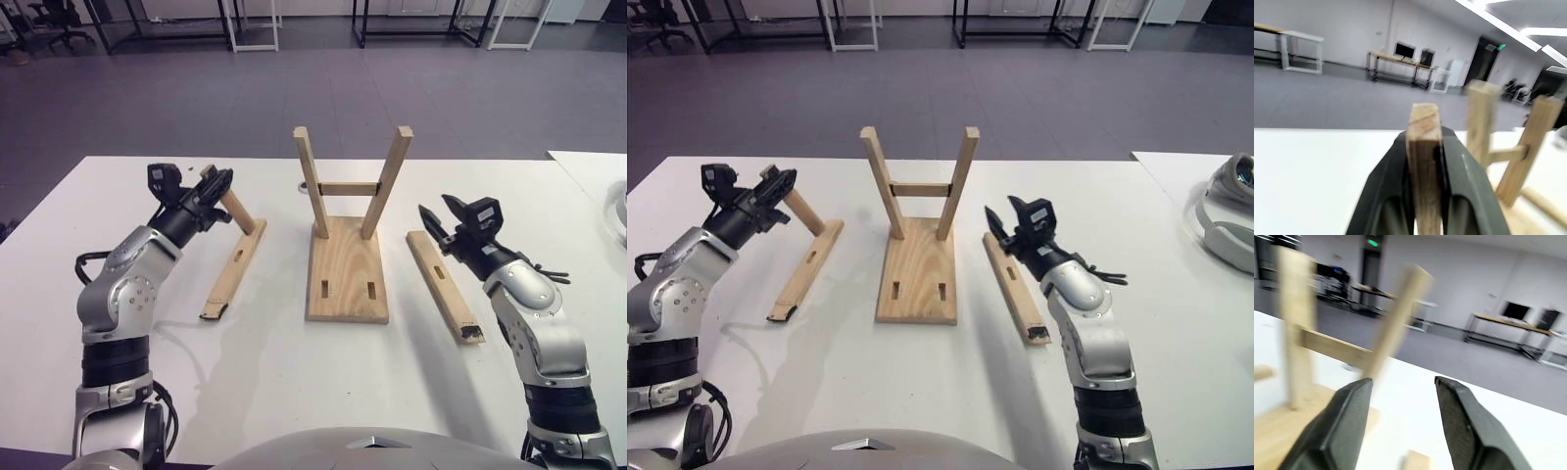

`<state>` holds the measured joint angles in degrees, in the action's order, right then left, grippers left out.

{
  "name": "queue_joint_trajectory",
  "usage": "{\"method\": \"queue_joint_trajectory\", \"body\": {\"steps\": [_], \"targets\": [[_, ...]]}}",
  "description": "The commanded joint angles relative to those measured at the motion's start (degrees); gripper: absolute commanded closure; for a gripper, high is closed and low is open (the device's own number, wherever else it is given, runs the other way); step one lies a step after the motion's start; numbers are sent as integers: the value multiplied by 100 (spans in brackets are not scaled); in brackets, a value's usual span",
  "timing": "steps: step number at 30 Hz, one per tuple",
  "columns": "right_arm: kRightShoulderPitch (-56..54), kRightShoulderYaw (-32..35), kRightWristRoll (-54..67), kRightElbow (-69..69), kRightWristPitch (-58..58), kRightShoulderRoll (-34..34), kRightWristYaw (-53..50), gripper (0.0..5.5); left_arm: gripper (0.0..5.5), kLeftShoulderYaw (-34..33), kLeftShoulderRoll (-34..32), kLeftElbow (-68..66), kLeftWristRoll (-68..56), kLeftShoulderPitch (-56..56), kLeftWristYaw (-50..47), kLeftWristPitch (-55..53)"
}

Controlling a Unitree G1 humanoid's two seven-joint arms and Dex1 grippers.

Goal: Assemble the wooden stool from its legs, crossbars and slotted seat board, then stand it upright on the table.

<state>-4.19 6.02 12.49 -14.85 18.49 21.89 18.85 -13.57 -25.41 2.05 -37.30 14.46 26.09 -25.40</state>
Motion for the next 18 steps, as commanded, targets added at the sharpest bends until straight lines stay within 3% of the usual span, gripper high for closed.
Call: {"method": "queue_joint_trajectory", "body": {"steps": [1, 18], "targets": [[-49, 110, -142, 525, -263, -51, -81, 313, 510, -88, 209, -561, 174, -76, 271, 446], [-5, -188, -441, 984, -734, -222, 17, 313, 510, -454, 588, -1206, 416, -200, 96, 980]]}}
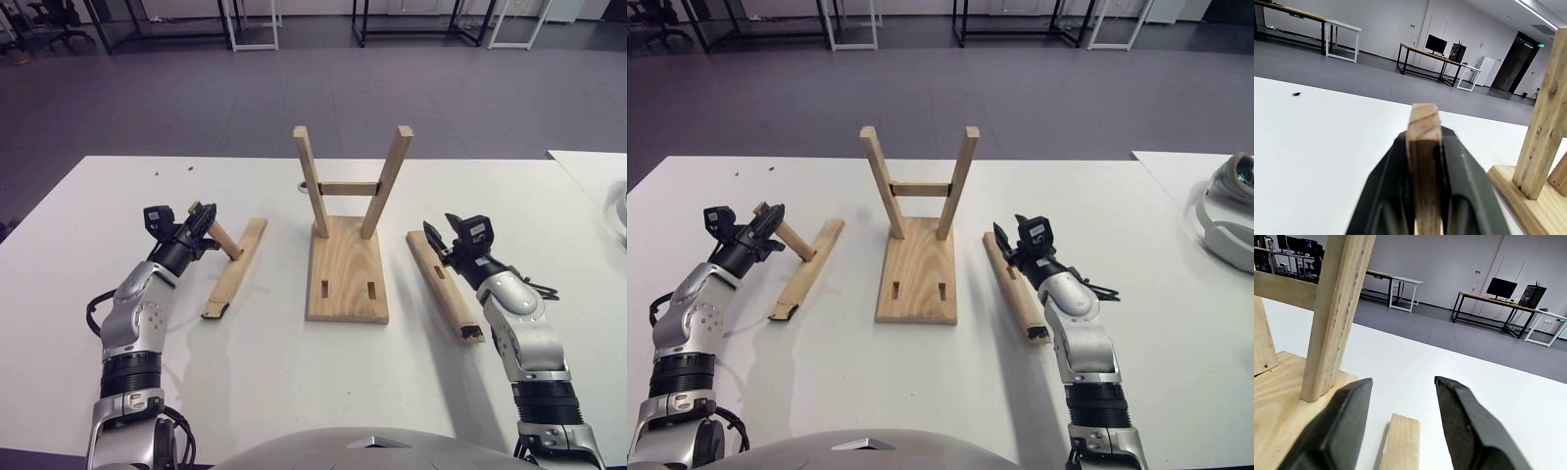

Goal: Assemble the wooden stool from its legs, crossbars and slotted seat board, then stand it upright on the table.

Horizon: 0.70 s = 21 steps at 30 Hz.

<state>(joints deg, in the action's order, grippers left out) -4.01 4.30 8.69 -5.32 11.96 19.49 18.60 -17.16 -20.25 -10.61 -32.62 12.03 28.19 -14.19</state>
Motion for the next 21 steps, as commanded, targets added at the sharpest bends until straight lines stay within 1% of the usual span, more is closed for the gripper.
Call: {"method": "queue_joint_trajectory", "body": {"steps": [1, 9, 13, 18, 19, 21], "targets": [[-11, -18, -74, 42, -97, 21, 45, 313, 510, -144, 55, 130, -109, 57, -135, -188], [51, -120, -184, 56, -185, -59, 29, 313, 510, -62, 178, 407, -77, -14, -229, -373], [82, -126, -224, 49, -200, -71, 40, 313, 510, -90, 244, 204, 36, -67, -273, -302], [97, -120, -255, 74, -213, -71, 35, 313, 510, -64, 137, -145, 406, -246, -325, -62], [111, -133, -271, 69, -221, -80, 26, 313, 510, -41, 114, -184, 450, -252, -311, -63], [111, -163, -316, 67, -248, -73, 24, 313, 510, 218, 33, -282, 684, -371, -282, -176]]}}
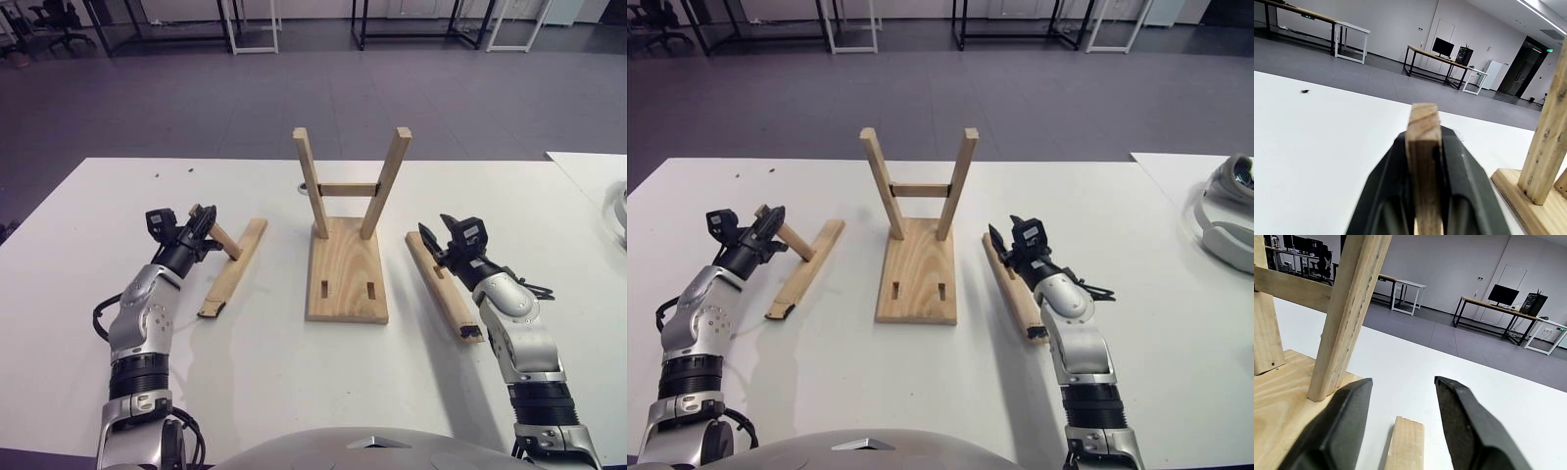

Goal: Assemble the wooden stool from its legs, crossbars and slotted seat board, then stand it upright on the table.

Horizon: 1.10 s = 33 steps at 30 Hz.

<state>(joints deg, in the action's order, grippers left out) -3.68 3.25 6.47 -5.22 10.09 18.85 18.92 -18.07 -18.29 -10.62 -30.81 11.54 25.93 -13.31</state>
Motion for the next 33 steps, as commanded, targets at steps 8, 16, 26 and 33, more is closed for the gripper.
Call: {"method": "queue_joint_trajectory", "body": {"steps": [8, 16, 26, 33], "targets": [[16, -185, -460, 154, -341, 122, -20, 313, 510, 1661, -374, -1121, 1775, -982, 28, 280], [-38, -199, -571, 207, -407, 182, 48, 313, 510, 1168, -362, -668, 977, -528, 194, 904], [-27, -233, -634, 296, -494, 57, -12, 313, 343, 1192, -1658, 124, 1184, -332, 1119, -228], [-14, -333, -777, 409, -525, 61, -47, 313, 219, 1343, -1868, 657, 1200, -812, 1245, -1401]]}}
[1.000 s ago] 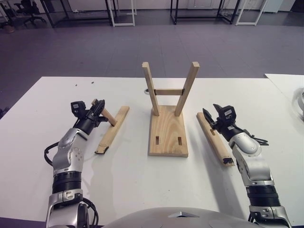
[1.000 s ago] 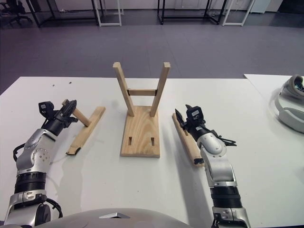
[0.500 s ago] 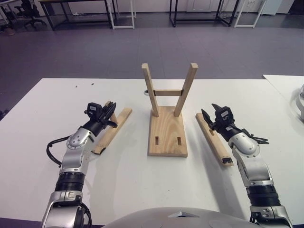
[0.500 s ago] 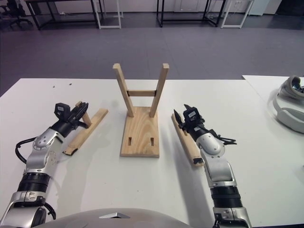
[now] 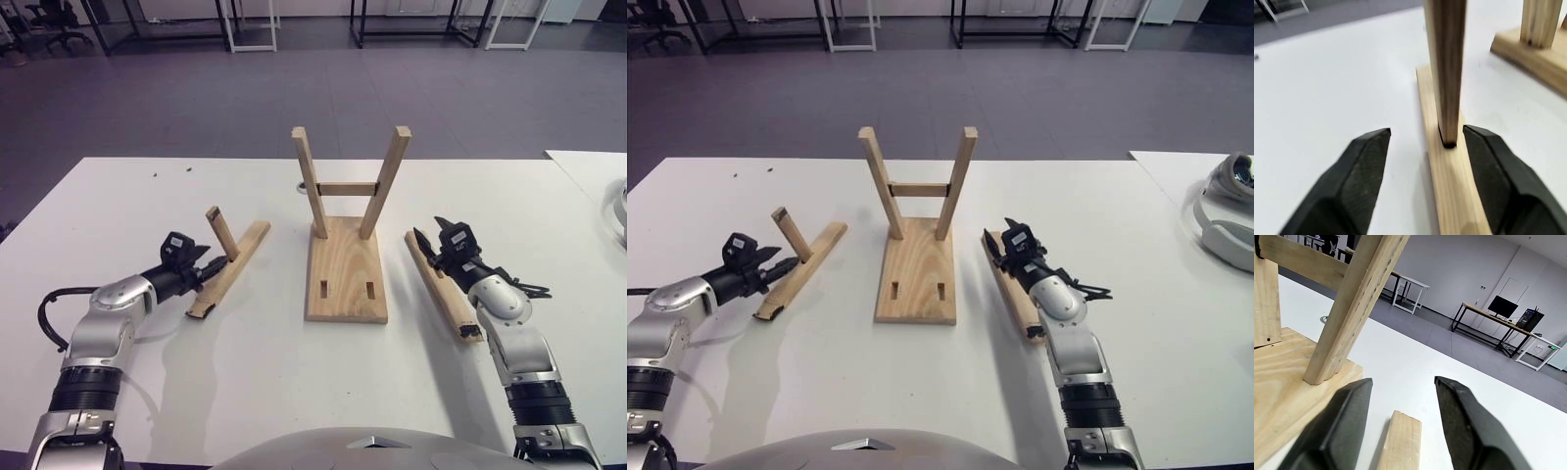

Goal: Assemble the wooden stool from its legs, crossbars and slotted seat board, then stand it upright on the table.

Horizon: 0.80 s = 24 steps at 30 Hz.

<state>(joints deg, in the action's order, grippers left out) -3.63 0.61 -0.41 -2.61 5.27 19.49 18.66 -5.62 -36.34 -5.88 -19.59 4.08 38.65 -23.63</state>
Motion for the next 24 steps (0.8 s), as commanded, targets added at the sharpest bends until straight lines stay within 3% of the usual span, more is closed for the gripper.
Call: {"method": "queue_joint_trajectory", "body": {"steps": [1, 3, 8, 18, 21, 24], "targets": [[-20, -86, -105, 166, -45, 1, -25, 313, 207, 101, -45, 162, 113, -71, -68, -452], [-24, -111, -112, 186, -51, 6, -33, 313, 167, 111, -29, 174, 122, -88, -89, -588], [-48, -159, -192, 230, -80, -11, -41, 313, 164, 423, 11, 252, 328, -171, 31, -477], [-134, -177, -153, 285, -73, -72, -36, 313, 346, 513, 9, -207, 837, -265, -181, -22], [-331, 339, 1135, -136, 640, -435, 231, 313, 347, -320, 249, -295, 131, -46, -99, 319], [-749, 665, 3170, -1064, 1844, -659, 740, 313, 347, -1470, 579, 19, -1214, 464, 173, 534]]}}
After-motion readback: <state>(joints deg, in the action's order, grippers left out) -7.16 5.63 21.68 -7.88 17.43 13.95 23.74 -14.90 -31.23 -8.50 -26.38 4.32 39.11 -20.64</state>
